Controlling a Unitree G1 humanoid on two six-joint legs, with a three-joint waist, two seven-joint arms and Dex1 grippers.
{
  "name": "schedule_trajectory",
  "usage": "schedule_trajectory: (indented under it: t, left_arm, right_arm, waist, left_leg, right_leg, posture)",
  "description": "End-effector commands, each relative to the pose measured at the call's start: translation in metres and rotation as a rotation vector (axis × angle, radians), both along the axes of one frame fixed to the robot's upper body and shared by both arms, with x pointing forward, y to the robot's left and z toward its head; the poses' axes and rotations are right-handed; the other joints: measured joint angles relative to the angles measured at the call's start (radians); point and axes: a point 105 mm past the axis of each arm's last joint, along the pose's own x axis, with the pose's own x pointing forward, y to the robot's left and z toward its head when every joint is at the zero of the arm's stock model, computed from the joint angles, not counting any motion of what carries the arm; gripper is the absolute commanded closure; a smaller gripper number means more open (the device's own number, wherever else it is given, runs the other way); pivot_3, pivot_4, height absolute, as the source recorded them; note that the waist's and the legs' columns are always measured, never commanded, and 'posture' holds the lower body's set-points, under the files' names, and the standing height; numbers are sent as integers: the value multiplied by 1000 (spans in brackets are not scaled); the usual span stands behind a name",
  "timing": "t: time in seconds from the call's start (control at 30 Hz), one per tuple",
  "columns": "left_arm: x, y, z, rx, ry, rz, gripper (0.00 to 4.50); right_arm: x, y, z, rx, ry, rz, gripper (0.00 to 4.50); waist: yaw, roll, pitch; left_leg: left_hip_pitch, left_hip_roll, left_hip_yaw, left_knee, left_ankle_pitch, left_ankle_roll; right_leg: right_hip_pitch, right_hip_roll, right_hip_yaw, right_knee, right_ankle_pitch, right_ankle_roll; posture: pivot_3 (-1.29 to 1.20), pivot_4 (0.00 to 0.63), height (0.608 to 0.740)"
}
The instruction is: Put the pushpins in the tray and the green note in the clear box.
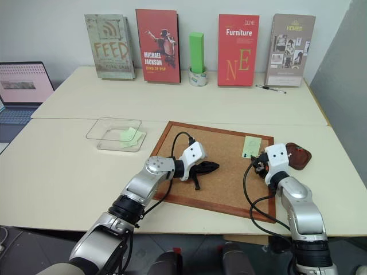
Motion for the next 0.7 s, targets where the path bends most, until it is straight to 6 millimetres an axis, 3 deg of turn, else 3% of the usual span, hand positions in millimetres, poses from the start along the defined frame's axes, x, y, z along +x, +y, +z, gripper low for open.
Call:
schedule_trajectory:
  t: [0.03,0.17,0.23,0.63,0.7]
  left_arm:
    - [2,5,-6,31,7,24,4500]
    - [2,5,-5,30,7,23,4500]
    - [2,4,-5,30,7,22,4500]
    - [3,5,-6,33,7,26,4500]
    - [2,6,-6,33,6,25,4500]
  right_arm:
    - [6,-3,12,-21,-59,-21,3400]
    - [6,-4,8,-24,-42,-26,4306]
    - [6,-3,7,-22,-36,-24,4492]
    - [3,-5,20,-1,-100,-34,4492]
    - [1,-8,17,-1,-89,-52,4140]
  waist:
    - [0,0,0]
    - [0,0,0]
    - [0,0,0]
    - [0,0,0]
    - [0,0,0]
  left_leg:
    - [0,0,0,0,0,0]
    - [0,0,0,0,0,0]
    - [0,0,0,0,0,0]
    - [0,0,0,0,0,0]
    - [0,0,0,0,0,0]
  right_leg:
    - [0,0,0,0,0,0]
    - [0,0,0,0,0,0]
    - [0,0,0,0,0,0]
    - [0,0,0,0,0,0]
    - [0,0,0,0,0,0]
  posture:
    - [0,150,740]
    - [0,150,740]
    - [0,150,740]
    - [0,150,740]
    - [0,150,740]
